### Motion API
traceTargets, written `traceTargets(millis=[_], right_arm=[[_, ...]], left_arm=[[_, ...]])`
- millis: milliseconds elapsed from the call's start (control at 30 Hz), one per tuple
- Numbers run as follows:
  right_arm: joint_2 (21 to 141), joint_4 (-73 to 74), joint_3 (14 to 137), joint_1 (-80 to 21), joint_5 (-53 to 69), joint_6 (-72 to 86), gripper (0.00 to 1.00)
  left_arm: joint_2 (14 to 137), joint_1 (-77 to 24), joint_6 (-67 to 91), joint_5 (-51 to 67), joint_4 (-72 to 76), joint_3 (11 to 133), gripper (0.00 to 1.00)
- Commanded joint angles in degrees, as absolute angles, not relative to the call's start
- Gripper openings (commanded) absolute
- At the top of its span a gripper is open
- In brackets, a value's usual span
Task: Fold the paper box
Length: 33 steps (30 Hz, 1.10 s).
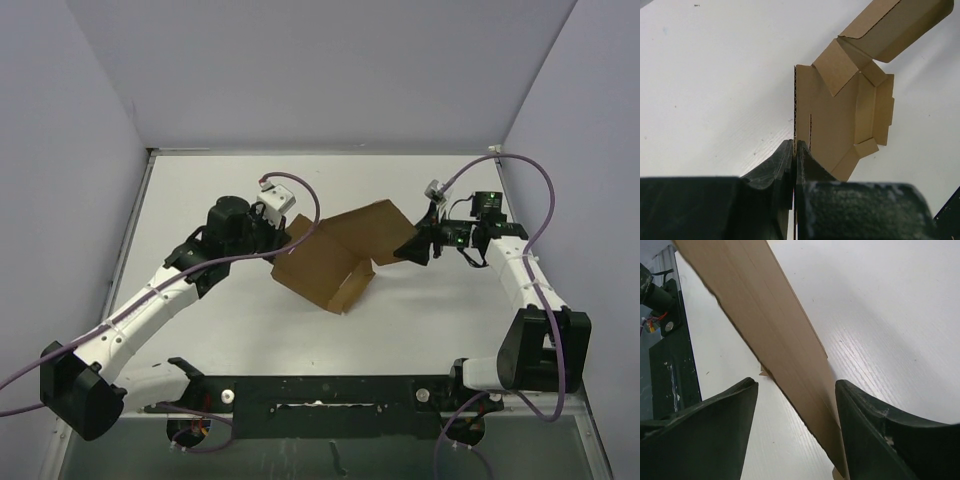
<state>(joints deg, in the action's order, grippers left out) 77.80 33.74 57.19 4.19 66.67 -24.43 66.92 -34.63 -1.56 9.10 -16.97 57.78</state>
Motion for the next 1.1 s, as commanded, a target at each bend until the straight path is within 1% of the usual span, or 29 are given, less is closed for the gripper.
traceTargets(millis=[0, 67, 200, 333, 467, 533, 667, 700, 833, 967, 1067], right_arm=[[77.08, 27.3, 55.51, 4.65, 69.69, -23.91, 0.62], [76.47, 26.19, 54.82, 4.65, 69.06, -24.17, 0.57], [75.79, 24.85, 53.76, 4.57, 68.56, -24.63, 0.41], [74.89, 25.14, 53.47, 4.57, 68.86, -25.88, 0.28], [73.83, 26.04, 53.45, 4.55, 69.41, -27.26, 0.08], [73.26, 27.73, 54.03, 4.61, 70.0, -28.67, 0.0], [71.92, 33.51, 56.51, 4.56, 68.44, -31.75, 0.0], [71.63, 35.55, 57.44, 4.62, 67.39, -32.69, 0.0], [70.05, 43.37, 61.55, 4.85, 63.9, -36.6, 0.0], [66.39, 45.13, 61.98, 5.27, 62.89, -37.69, 0.0], [65.11, 46.18, 62.2, 5.23, 63.22, -38.19, 0.0]], left_arm=[[63.72, -33.0, 1.13, 11.82, -11.31, 56.48, 0.0], [63.41, -32.54, 1.45, 12.18, -11.1, 55.81, 0.0], [63.58, -32.13, 1.66, 12.45, -11.2, 55.68, 0.0], [63.95, -31.69, 2.06, 13.04, -11.17, 55.73, 0.0], [64.24, -31.37, 2.31, 13.1, -11.33, 55.81, 0.0], [64.25, -31.15, 2.56, 13.1, -11.42, 55.73, 0.0], [63.97, -30.63, 3.72, 12.41, -11.71, 55.5, 0.0], [63.77, -30.5, 4.18, 12.38, -11.76, 55.42, 0.02], [61.92, -30.09, 6.15, 12.97, -11.24, 54.45, 0.21], [59.16, -29.54, 8.62, 13.64, -10.64, 53.37, 0.35], [56.52, -29.28, 11.9, 12.83, -11.17, 53.29, 0.4]])
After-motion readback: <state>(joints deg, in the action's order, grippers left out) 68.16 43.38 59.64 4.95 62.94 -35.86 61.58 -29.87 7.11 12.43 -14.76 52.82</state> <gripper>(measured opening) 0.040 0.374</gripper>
